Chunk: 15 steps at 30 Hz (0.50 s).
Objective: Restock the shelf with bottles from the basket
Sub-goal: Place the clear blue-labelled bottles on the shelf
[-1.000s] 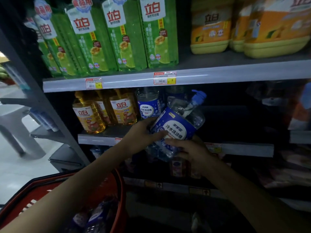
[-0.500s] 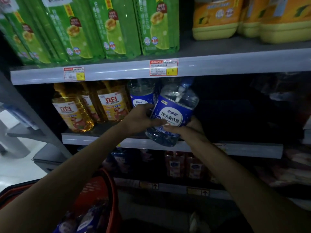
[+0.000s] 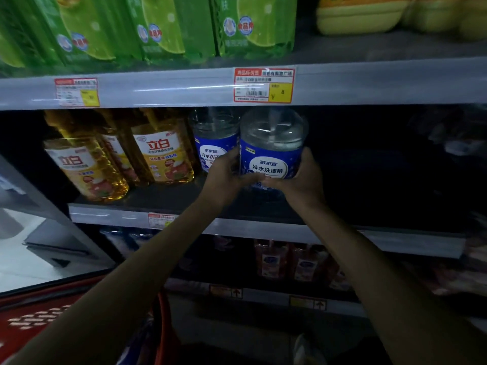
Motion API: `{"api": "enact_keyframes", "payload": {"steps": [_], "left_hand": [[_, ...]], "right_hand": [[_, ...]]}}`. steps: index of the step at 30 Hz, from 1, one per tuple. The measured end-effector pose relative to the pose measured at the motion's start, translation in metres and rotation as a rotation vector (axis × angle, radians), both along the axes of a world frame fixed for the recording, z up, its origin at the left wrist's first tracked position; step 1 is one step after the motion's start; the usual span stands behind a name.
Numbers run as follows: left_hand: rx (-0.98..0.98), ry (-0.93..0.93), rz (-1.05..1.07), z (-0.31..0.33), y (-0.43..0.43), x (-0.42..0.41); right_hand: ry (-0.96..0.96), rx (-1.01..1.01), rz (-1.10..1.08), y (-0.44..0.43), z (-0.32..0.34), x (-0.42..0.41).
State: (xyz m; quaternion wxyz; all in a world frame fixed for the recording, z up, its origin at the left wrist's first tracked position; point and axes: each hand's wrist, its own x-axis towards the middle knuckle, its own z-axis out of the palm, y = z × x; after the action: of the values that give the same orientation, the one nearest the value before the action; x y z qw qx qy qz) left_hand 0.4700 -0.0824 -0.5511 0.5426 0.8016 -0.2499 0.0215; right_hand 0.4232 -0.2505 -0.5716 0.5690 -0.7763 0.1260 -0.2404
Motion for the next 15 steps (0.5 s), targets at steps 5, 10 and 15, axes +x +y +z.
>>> {"api": "enact_keyframes", "payload": {"steps": [5,10,15], "left_hand": [[-0.032,-0.092,0.082,-0.016,-0.013,0.015],[-0.053,-0.141,0.175,-0.024,-0.025,0.026],[-0.058,-0.129,0.242,-0.028,-0.030,0.034]], "right_hand": [[-0.032,-0.115,-0.051,-0.008,0.002,0.013],[-0.065,-0.149,-0.061,-0.015,0.001,0.030],[-0.063,-0.150,-0.027,-0.021,0.000,0.043]]}}
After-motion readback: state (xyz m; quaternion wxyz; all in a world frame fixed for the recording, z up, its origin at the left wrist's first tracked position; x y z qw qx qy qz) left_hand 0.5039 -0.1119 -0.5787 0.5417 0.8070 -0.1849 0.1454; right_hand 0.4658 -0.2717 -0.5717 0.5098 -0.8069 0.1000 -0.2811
